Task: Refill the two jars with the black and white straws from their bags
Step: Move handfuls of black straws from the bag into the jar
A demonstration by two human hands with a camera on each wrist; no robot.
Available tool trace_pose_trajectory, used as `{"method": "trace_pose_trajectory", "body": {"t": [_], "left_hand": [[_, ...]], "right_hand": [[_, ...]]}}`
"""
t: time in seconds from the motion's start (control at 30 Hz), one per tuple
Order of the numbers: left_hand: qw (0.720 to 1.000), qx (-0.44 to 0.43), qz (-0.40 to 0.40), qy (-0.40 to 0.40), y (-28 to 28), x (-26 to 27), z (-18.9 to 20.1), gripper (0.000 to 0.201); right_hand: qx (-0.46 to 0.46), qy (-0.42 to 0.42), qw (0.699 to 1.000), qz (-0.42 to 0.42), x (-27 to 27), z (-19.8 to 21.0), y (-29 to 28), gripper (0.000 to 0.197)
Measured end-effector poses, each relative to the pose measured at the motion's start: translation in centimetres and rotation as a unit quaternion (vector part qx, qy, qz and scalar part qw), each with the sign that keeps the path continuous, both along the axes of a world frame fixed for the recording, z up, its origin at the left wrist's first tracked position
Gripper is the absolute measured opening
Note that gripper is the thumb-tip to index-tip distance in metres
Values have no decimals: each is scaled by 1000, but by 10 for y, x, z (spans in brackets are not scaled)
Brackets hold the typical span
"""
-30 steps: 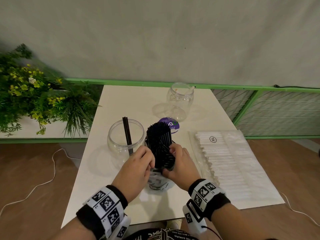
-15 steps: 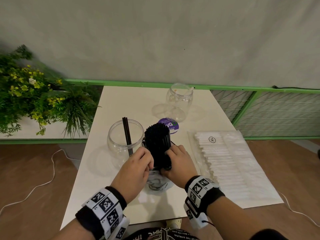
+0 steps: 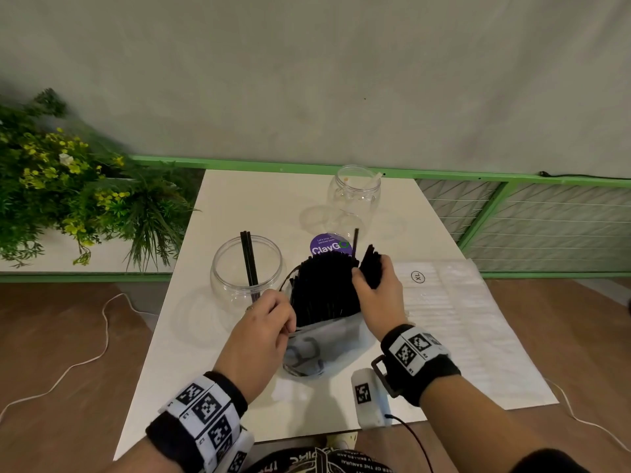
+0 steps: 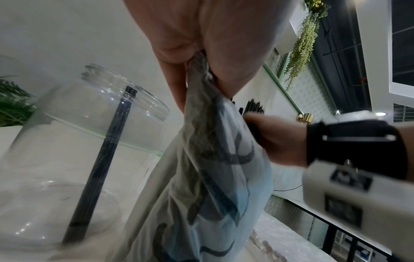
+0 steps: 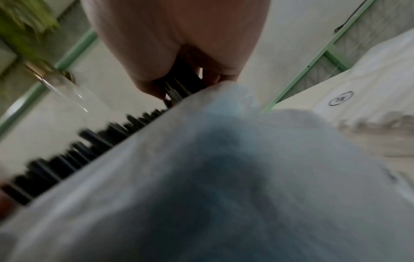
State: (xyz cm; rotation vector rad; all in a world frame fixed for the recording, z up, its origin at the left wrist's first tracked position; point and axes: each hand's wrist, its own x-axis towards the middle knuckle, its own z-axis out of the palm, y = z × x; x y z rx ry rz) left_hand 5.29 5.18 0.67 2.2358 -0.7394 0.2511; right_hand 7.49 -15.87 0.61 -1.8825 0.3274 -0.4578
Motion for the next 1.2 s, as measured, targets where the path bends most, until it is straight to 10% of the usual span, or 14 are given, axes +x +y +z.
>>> {"method": "trace_pose_trajectory", "body": {"t": [0.23, 0.43, 0.87, 1.03, 1.2], "left_hand": [[1000, 21, -10, 7, 0, 1, -1, 47], [999, 35, -21, 17, 1, 1, -1, 43], [997, -27, 10, 72, 3, -2, 2, 63], [997, -28, -3, 78, 1, -3, 3, 64], [996, -36, -26, 80, -4, -6, 7, 62]], "right_hand": [[-212, -107, 971, 19, -10, -19, -15, 80], [-489, -101, 856, 131, -5, -9, -28, 72], [-343, -83, 928, 120, -34, 0, -18, 61], [-394, -207, 875, 188, -71, -12, 3, 41], [-492, -83, 835, 231, -70, -43, 13, 55]]}}
